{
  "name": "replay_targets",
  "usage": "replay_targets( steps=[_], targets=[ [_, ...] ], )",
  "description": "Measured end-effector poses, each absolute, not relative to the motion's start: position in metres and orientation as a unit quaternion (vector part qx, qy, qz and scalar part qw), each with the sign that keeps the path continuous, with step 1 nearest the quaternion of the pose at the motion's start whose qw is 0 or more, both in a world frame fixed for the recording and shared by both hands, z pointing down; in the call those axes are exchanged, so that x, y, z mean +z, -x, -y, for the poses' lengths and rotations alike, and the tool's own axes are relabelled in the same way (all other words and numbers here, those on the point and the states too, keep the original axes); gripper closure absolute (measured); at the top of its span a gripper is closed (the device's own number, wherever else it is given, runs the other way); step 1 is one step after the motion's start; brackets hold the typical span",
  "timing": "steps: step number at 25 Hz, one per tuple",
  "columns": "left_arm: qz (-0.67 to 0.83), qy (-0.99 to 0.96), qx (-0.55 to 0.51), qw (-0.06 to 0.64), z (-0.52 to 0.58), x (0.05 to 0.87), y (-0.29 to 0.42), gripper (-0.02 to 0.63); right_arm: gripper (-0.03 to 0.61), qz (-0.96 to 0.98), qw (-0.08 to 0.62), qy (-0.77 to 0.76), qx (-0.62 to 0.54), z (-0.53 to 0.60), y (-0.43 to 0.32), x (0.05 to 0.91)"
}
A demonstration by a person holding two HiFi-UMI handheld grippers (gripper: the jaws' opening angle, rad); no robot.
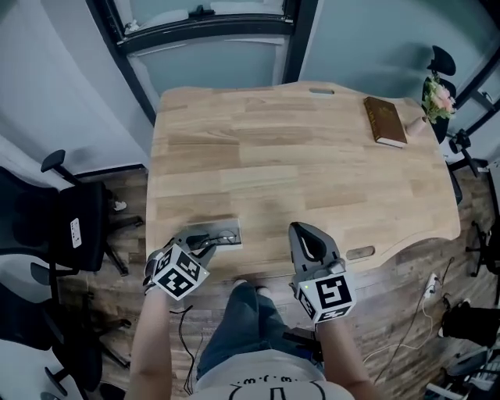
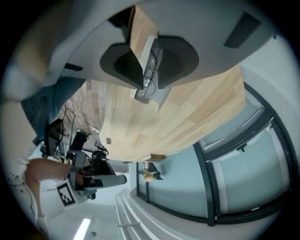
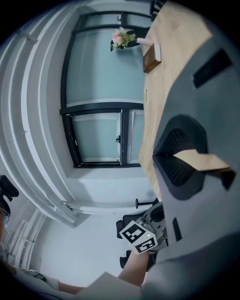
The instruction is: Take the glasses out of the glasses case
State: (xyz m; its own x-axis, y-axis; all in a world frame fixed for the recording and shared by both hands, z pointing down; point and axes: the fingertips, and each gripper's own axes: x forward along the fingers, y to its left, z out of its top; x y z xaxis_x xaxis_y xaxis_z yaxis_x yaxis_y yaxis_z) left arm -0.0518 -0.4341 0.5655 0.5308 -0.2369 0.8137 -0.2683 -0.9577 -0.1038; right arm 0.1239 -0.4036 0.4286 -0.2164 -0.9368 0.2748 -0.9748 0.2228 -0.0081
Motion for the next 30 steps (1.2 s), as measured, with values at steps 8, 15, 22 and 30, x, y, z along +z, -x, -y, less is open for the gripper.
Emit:
replay_targets(
  steps=[8, 15, 22, 30],
  targets=[
    [0.053, -0.842, 0.537, -0.012, 0.443, 0.612, 0.046, 0.511, 0.568, 0.760, 0.118, -0.628, 0.118, 0.401, -0.129, 0.459],
    [-0.008, -0.803, 0.594, -0.034, 0.444, 0.638, 0.045, 0.529, 0.568, 0.747, 0.122, -0.639, 0.135, 0.396, -0.138, 0.474],
    [-0.038, -0.787, 0.616, -0.022, 0.443, 0.647, 0.043, 0.575, 0.568, 0.743, 0.121, -0.644, 0.139, 0.395, -0.145, 0.479],
    [0.010, -0.791, 0.609, -0.053, 0.445, 0.632, 0.046, 0.589, 0.568, 0.750, 0.115, -0.640, 0.117, 0.390, -0.149, 0.457]
  ],
)
